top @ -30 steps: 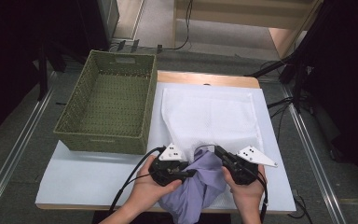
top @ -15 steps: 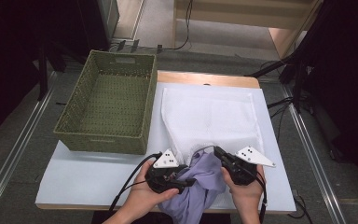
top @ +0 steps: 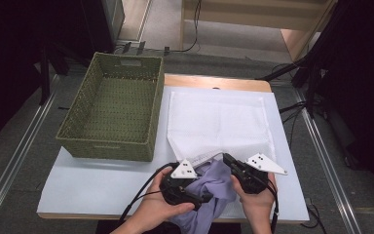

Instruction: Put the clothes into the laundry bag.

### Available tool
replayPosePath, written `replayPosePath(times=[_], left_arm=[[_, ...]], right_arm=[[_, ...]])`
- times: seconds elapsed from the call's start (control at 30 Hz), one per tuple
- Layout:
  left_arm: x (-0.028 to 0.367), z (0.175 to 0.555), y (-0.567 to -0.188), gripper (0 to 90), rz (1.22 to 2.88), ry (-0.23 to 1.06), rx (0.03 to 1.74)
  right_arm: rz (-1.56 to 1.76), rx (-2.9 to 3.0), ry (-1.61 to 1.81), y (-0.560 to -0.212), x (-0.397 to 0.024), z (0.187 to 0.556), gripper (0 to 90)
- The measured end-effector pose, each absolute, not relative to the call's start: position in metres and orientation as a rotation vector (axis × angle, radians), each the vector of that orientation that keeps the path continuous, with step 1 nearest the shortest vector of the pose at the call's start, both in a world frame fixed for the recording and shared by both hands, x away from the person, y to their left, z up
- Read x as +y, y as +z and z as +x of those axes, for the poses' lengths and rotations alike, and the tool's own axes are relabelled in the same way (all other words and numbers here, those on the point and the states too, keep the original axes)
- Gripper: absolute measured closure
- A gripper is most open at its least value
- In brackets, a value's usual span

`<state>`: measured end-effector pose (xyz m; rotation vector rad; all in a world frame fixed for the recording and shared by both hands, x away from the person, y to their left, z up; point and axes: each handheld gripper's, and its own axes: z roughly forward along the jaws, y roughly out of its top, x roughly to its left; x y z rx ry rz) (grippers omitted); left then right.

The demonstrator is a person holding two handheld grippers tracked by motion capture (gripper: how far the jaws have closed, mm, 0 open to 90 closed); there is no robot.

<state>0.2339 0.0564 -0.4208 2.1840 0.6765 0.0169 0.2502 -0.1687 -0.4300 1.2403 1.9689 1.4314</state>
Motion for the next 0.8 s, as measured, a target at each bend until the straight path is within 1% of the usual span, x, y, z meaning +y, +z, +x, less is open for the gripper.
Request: replayPosePath(times=[0.1,0.13,0.17,0.2,0.23,0.3,0.33,0.37,0.47,0.53,0.6,0.7,0.73,0.77,0.8], left_arm=[[0.046,0.240,-0.433,27.7,2.247,0.054,0.729],[0.044,0.243,-0.437,30.6,2.276,0.069,0.752],[0.042,0.245,-0.441,35.5,2.291,0.084,0.773],[0.041,0.246,-0.443,42.3,2.300,0.090,0.784],[0.042,0.247,-0.444,51.4,2.304,0.081,0.788],[0.045,0.249,-0.440,74.1,2.287,0.037,0.798],[0.047,0.251,-0.438,79.5,2.268,0.006,0.807],[0.049,0.253,-0.434,81.5,2.238,-0.020,0.819],[0.057,0.259,-0.420,82.3,2.111,-0.093,0.860],[0.061,0.265,-0.413,81.8,2.042,-0.092,0.902],[0.062,0.269,-0.410,81.2,2.015,-0.047,0.932],[0.058,0.275,-0.419,79.0,2.002,0.031,0.982],[0.055,0.278,-0.425,76.9,2.015,0.048,0.998],[0.052,0.281,-0.433,72.8,2.039,0.046,1.008],[0.048,0.284,-0.440,66.0,2.071,0.030,1.005]], right_arm=[[1.235,1.972,1.435,-0.430,-0.167,0.250,90.0],[1.238,1.975,1.436,-0.430,-0.166,0.249,90.0],[1.236,1.976,1.438,-0.429,-0.166,0.248,90.0],[1.229,1.977,1.440,-0.429,-0.166,0.248,90.0],[1.224,1.981,1.439,-0.429,-0.166,0.247,90.0],[1.217,1.986,1.447,-0.428,-0.166,0.246,90.0],[1.217,1.986,1.451,-0.428,-0.167,0.245,90.0],[1.213,1.983,1.456,-0.427,-0.167,0.245,90.0],[1.207,1.981,1.471,-0.425,-0.167,0.244,90.0],[1.197,1.976,1.478,-0.422,-0.166,0.242,90.0],[1.195,1.973,1.487,-0.420,-0.165,0.240,90.0],[1.185,1.971,1.496,-0.418,-0.164,0.239,90.0],[1.182,1.973,1.494,-0.418,-0.164,0.239,90.0],[1.180,1.977,1.492,-0.418,-0.164,0.240,90.0],[1.188,1.978,1.489,-0.419,-0.164,0.239,90.0]])
